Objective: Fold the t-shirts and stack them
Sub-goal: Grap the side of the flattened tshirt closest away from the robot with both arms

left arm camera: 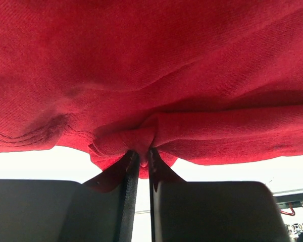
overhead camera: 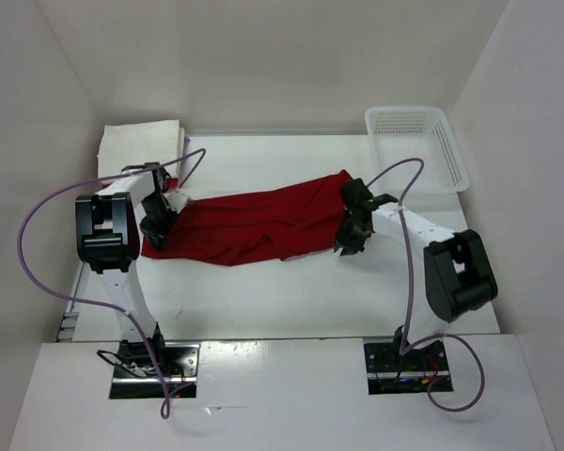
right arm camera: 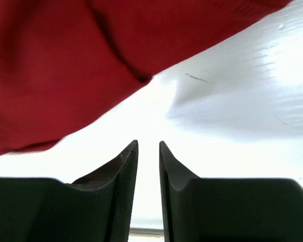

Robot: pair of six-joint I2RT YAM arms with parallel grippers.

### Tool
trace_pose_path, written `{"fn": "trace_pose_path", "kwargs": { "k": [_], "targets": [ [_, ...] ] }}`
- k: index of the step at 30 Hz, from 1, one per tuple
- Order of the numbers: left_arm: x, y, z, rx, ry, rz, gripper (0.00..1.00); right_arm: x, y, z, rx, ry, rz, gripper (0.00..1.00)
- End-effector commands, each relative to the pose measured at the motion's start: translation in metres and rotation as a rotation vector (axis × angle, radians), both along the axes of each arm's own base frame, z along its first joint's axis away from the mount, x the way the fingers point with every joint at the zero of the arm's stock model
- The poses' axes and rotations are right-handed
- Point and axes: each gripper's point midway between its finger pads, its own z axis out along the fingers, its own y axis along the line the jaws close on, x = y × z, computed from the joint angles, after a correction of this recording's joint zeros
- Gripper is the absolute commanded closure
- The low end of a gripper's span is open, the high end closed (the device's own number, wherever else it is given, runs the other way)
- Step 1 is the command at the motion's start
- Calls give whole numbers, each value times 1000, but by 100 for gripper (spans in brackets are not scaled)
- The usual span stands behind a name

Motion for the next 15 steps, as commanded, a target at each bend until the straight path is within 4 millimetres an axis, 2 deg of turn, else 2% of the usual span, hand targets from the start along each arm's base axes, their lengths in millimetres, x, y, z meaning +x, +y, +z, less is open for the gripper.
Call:
{"fn": "trace_pose_path", "kwargs": {
  "k": [1,5,9,12,15],
  "targets": [
    [-10,-3,0,-21,20,18,82,13,2,-13,-67,1,-39,73],
    [-9,-3,3,-20,10,18,82,33,-2,-25,-159,-12,-18,73],
    [-12,-3,1,-21,20,18,81,53,2,-24,-175,-43,-8,73],
    [-12,-3,1,-21,20,18,81,71,9,-12,-157,-84,-12,81],
    [-12,-3,1,-21,20,18,81,85,21,-9,-129,-124,-3,91]
  ]
}}
